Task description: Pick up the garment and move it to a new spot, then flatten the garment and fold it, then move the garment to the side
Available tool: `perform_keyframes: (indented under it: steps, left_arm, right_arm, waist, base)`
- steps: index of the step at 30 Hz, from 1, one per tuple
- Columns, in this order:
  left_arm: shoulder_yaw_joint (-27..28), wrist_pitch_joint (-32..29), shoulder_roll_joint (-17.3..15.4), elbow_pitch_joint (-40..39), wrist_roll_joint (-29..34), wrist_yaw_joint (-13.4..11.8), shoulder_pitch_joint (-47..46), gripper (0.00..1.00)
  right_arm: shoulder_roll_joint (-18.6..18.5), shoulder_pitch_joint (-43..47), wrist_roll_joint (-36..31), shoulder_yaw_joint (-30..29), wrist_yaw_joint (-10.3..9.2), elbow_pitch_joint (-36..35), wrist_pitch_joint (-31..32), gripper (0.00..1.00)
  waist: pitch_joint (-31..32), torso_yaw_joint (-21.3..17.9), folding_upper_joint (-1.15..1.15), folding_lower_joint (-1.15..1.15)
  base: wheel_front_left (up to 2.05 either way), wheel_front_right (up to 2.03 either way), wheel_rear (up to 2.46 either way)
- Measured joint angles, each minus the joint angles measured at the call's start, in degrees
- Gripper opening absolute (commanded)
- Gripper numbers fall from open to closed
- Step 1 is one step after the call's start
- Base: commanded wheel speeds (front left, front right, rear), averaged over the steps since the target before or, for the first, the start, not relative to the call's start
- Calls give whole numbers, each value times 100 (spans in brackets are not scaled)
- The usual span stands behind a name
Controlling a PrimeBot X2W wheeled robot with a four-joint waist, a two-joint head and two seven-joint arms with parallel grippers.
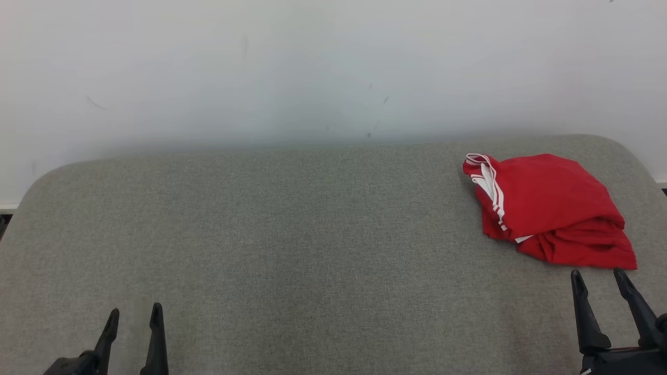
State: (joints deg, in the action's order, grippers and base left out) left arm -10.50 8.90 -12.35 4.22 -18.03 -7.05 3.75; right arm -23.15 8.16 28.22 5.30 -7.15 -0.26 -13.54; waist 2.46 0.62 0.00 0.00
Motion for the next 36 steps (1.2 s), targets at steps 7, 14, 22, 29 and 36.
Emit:
perform_keyframes:
  steps: [7,14,22,29,36]
  left_arm:
    - [15,-136,-3,-48,55,-1,87,100]
    - [16,-260,-1,-133,166,-1,87,100]
    - [16,-367,12,-197,182,-1,87,100]
    - [27,-427,15,-282,182,-1,88,100]
    - [49,-439,48,-315,182,1,121,0]
  right_arm:
    - [87,102,-115,-99,0,-147,145,100]
    - [162,104,-164,-187,0,-224,254,100]
    - [219,184,-222,-288,0,-357,397,100]
    - [281,206,-325,-344,0,-414,497,100]
    - [344,207,-365,-385,2,-499,552,0]
  waist:
    - [-4,10,0,0]
    - [-6,17,0,0]
    - [-3,33,0,0]
    - [-6,52,0,0]
    - [-8,61,0,0]
  base:
    - [0,0,0]
    - [0,0,0]
    - [0,0,0]
    - [0,0,0]
    - [0,0,0]
